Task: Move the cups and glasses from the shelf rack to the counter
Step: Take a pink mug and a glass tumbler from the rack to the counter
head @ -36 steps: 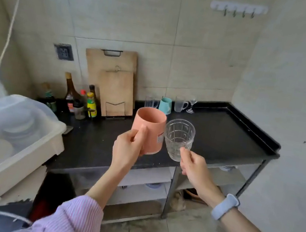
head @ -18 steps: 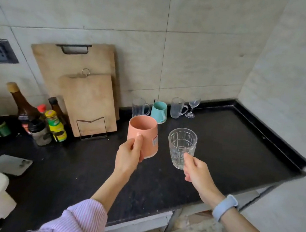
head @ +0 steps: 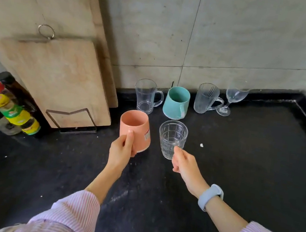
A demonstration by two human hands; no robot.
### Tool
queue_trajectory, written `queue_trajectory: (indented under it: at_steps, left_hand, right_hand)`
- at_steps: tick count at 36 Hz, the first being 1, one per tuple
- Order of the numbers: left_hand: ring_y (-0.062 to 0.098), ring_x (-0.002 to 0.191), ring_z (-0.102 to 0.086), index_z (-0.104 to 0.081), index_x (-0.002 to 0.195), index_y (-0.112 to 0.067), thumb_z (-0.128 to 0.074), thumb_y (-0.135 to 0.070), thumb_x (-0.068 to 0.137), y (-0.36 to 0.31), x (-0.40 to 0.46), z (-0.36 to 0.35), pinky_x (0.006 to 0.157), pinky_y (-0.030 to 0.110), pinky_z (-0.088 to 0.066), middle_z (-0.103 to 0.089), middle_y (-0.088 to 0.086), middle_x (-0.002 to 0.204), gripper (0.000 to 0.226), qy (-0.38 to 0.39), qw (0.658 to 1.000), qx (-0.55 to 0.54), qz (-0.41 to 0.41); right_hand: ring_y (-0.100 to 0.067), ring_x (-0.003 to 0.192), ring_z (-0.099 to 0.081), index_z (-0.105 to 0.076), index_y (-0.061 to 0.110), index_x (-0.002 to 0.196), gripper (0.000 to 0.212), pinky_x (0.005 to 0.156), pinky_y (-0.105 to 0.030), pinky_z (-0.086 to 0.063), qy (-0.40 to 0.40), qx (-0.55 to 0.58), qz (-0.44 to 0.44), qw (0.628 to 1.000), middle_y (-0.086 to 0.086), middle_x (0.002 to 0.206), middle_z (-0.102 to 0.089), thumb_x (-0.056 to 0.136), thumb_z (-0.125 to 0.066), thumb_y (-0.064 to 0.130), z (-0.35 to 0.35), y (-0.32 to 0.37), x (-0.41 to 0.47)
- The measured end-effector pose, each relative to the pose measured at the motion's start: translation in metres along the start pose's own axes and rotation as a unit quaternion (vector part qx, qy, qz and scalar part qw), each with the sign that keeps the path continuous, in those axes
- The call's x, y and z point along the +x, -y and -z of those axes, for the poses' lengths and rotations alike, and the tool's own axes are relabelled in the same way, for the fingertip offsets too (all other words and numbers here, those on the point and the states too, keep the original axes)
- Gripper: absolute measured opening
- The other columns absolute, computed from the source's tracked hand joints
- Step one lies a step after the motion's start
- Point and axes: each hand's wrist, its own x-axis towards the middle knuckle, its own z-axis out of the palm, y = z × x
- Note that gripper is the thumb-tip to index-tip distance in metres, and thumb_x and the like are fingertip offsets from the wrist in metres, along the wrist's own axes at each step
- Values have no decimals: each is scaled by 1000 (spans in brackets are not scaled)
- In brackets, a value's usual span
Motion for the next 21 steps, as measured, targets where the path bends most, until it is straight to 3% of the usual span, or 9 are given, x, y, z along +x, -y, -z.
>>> queue_trajectory:
  at_steps: [13,21]
  left_hand:
    - [13,64,-61,-57,70,-17,-42,-43,95,10,72,-23,67,32,-58,-61,3,69,39,-32,999,-13,6]
    - [16,81,-67,-58,99,-18,-44,-41,94,16,83,-24,72,25,-56,-65,1,89,28,0,999,-34,28]
  right_hand:
    - [-9,45,-26,-28,26,48,46,55,-32,-26,9,39,5,999,10,42,-31,92,-40,31,-26,7,94]
    - [-14,61,-37,-35,18,57,38,84,-38,-47,9,47,-11,999,0,63,-37,94,-37,28,-31,22,117]
